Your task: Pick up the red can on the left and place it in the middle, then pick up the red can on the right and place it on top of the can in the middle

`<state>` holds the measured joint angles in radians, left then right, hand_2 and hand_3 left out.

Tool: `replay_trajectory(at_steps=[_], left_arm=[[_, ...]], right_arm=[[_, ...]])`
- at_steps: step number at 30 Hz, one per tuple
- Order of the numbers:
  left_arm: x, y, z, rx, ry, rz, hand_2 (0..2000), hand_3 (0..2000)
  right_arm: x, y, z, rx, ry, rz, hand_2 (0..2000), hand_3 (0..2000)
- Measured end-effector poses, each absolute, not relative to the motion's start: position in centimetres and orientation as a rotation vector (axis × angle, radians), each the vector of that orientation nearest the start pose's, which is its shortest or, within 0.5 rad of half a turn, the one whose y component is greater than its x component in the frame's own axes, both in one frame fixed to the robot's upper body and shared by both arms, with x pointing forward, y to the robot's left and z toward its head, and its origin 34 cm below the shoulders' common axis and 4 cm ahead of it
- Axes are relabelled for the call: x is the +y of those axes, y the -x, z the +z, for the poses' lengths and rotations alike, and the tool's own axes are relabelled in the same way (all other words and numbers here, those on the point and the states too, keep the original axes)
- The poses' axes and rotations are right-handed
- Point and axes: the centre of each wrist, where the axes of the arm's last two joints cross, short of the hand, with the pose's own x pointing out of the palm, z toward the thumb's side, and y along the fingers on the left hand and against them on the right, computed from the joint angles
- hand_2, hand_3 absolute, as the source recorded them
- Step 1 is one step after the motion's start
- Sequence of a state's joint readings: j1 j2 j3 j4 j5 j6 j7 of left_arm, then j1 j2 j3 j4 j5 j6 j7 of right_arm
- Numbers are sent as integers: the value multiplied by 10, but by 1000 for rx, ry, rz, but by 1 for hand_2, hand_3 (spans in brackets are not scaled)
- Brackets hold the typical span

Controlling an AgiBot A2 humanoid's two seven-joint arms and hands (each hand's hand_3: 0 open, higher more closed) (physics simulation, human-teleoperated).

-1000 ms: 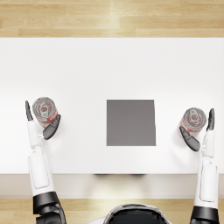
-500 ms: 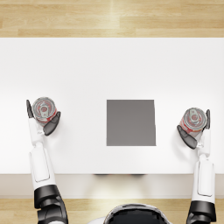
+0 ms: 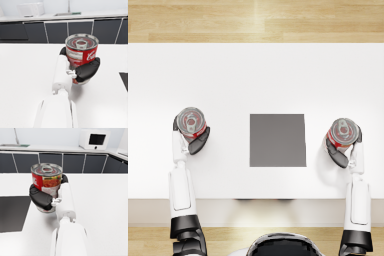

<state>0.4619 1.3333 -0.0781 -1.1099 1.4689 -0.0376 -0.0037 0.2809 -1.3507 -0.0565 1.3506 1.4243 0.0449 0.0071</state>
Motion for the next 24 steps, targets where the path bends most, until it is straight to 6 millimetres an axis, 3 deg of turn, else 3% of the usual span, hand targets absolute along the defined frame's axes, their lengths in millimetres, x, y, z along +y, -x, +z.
replay_trajectory(at_steps=[6,13,17,24], left_arm=[[208,-325,167,-9,-271,-1699,2000,1520],[131,-330,165,-29,-340,-1933,2000,1520],[105,-334,151,-147,-432,-2016,2000,1520],[86,-344,119,-92,-390,-2070,2000,1520]], right_arm=[[-241,-294,162,-109,205,1571,2000,1520],[-223,-295,180,-163,255,1621,2000,1520],[-213,-295,189,-194,281,1648,2000,1520],[-201,-292,203,-244,322,1681,2000,1520]])
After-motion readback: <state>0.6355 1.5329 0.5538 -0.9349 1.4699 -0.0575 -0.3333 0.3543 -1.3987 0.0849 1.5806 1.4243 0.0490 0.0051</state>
